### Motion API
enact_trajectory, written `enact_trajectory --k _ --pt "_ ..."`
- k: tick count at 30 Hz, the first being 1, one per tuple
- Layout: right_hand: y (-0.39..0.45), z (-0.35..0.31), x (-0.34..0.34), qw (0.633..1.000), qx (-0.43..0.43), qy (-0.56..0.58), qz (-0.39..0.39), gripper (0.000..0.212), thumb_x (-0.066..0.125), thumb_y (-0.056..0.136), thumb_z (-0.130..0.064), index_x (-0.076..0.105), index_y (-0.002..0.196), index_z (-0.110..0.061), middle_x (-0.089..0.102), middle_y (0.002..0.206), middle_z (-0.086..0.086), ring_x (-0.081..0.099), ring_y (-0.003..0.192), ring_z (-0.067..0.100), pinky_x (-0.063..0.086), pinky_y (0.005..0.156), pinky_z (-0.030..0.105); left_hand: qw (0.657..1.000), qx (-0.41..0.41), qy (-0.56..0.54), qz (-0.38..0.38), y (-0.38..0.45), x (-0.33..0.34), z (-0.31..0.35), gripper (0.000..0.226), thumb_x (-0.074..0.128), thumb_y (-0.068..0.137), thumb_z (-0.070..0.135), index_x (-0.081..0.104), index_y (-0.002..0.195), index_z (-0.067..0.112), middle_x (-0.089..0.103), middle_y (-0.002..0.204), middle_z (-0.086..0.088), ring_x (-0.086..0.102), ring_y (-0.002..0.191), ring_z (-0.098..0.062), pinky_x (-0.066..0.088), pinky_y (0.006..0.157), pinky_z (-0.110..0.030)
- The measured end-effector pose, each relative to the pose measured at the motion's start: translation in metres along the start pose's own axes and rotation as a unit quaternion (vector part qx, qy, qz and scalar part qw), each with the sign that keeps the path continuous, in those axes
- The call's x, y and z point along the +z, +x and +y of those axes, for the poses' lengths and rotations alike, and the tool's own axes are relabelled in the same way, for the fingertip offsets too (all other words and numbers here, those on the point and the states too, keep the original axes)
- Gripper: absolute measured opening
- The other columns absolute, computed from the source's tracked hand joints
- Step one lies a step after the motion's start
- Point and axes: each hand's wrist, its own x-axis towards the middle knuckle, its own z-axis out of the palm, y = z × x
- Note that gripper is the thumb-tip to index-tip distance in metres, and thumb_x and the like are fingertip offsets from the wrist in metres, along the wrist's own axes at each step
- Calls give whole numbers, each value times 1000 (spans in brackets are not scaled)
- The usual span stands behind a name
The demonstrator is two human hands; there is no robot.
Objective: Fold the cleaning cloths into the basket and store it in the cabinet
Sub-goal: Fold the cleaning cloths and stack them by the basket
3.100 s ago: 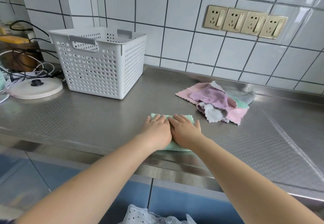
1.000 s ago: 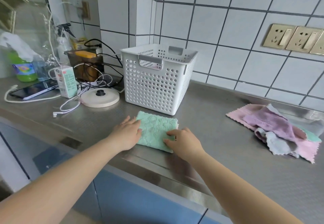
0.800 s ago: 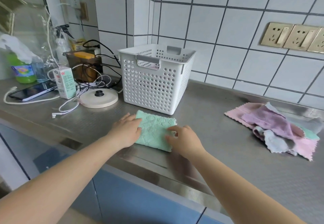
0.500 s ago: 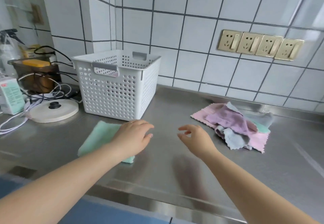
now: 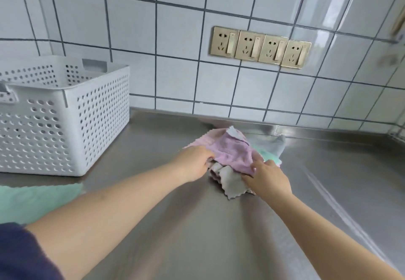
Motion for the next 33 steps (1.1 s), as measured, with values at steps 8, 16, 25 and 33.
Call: enact_trajectory --k 8,16,25,33 --pt "30 -1 -11 990 -13 139 18 28 43 89 -13 54 114 -17 63 100 6 57 92 29 39 69 29 997 30 68 11 55 20 15 23 53 87 27 65 107 24 64 108 -2 58 103 -25 46 80 -32" --pt "72 -14 -61 914 -31 405 11 20 61 87 -15 58 105 -21 60 82 -5 57 72 12 42 58 21 991 -29 -15 131 94 -31 5 14 39 93 20 51 101 19 64 102 -6 57 87 -28 40 66 -32" --pt "112 -21 -145 992 -123 4 -9 34 65 82 -27 45 59 -15 44 58 -2 43 59 16 30 49 25 973 -42 33 224 106 -123 -38 20 47 96 24 61 94 10 63 92 -6 57 87 -27 39 67 -33" --pt "143 -43 -188 980 -82 21 181 20 50 91 -26 60 74 -20 58 75 1 55 74 25 37 55 24 954 -69 36 289 88 -170 -70 17 49 94 13 65 91 13 66 90 -5 59 86 -28 41 67 -33"
